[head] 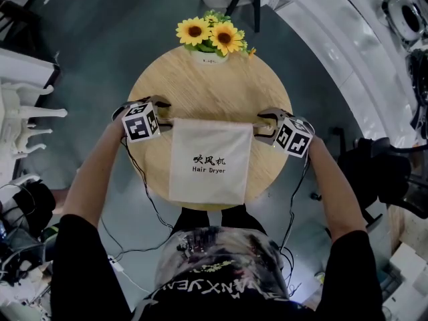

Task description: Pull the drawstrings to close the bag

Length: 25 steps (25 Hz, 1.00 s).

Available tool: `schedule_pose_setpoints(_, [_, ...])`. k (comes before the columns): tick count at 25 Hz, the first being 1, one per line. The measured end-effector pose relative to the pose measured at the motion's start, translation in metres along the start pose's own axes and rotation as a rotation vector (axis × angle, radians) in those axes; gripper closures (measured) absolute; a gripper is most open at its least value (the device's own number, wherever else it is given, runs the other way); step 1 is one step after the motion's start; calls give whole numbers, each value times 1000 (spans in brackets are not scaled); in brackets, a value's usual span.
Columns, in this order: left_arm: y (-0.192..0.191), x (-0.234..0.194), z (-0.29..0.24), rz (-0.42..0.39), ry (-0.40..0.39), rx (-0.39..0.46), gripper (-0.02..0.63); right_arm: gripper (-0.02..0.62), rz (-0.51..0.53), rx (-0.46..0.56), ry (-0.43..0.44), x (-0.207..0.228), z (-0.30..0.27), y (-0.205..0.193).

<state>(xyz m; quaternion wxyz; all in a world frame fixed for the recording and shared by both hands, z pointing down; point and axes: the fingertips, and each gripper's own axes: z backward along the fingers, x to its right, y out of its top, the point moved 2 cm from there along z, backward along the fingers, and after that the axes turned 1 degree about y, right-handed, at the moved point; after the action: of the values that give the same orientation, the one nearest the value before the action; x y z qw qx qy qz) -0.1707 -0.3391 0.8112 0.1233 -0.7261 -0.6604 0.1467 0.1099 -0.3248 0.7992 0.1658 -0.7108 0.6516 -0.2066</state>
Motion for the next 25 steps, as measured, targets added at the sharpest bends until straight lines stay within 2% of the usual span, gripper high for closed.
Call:
schedule_pose_setpoints(2, [0, 0, 0, 1, 0, -3, 327, 328, -5, 2, -1, 0, 0, 0])
schedule_pose_setpoints(6, [0, 4, -1, 5, -1, -6, 359, 390, -6, 4, 5, -4, 0, 1])
schedule_pose_setpoints(11, [-1, 5, -1, 31, 4, 7, 382, 421, -26, 13, -10, -5, 0, 1])
schedule_pose_setpoints(15, [-1, 4, 0, 40, 4, 8, 384, 491, -44, 25, -18, -7, -1, 1])
schedule_pose_setpoints(18, [-1, 7, 0, 51, 6, 12, 407, 503, -52, 27, -23, -8, -1, 1])
schedule_pose_setpoints(23, [-2, 9, 1, 79, 23, 20, 434, 567, -53, 1, -12, -11, -2, 1])
schedule_pose_setpoints(24, [-2, 11, 1, 78, 29, 20, 533, 571, -63, -5, -10, -11, -2, 1])
schedule_pose_setpoints(25, [-2, 12, 1, 80, 36, 24, 561, 574, -73, -12, -9, -11, -2, 1])
